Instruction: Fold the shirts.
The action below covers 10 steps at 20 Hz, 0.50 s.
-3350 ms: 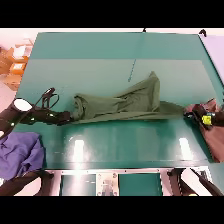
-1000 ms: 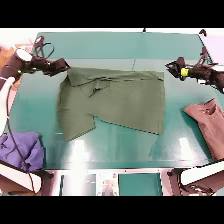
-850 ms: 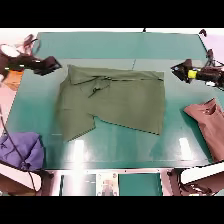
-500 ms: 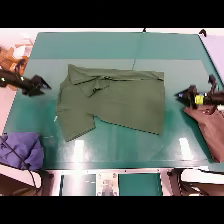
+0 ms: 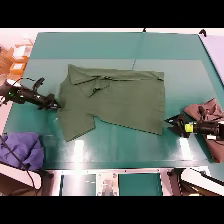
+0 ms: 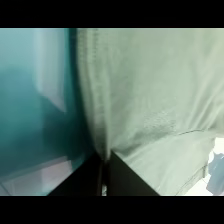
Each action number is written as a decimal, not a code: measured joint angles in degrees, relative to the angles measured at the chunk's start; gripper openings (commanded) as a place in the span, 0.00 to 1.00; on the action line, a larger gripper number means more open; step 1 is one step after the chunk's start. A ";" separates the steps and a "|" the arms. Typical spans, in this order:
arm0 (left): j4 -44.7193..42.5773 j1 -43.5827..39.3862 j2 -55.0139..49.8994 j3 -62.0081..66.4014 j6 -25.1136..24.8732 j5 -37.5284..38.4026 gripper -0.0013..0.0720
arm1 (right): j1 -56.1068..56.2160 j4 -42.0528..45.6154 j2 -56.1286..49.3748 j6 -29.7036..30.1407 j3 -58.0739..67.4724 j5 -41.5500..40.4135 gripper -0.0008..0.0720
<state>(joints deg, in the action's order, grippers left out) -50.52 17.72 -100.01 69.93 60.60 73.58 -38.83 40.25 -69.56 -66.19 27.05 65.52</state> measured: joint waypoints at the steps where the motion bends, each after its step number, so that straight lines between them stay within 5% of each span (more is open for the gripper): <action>1: 0.83 -0.35 0.00 -0.22 -0.81 0.31 0.06 | 0.04 -0.42 0.07 0.22 -1.31 -0.42 0.76; 3: 2.01 -0.90 0.02 -0.48 -2.03 0.90 0.06 | 1.62 -0.52 -0.07 0.48 -3.19 -2.03 0.76; 4: 2.32 -0.92 0.02 -0.57 -2.32 1.20 0.06 | 3.02 -1.05 -0.52 0.59 -3.76 -2.38 0.66; 7: 2.86 -1.22 0.26 -0.55 -2.82 2.25 0.05 | 8.98 -1.11 -1.90 0.81 -4.66 -4.24 0.09; 10: 3.30 -1.27 2.86 1.16 -2.64 4.07 0.05 | 12.90 -0.42 -1.49 0.92 -1.66 -3.78 0.03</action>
<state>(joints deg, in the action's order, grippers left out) -47.22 16.45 -97.14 71.09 57.95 77.65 -25.93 39.83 -71.05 -65.28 25.39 61.73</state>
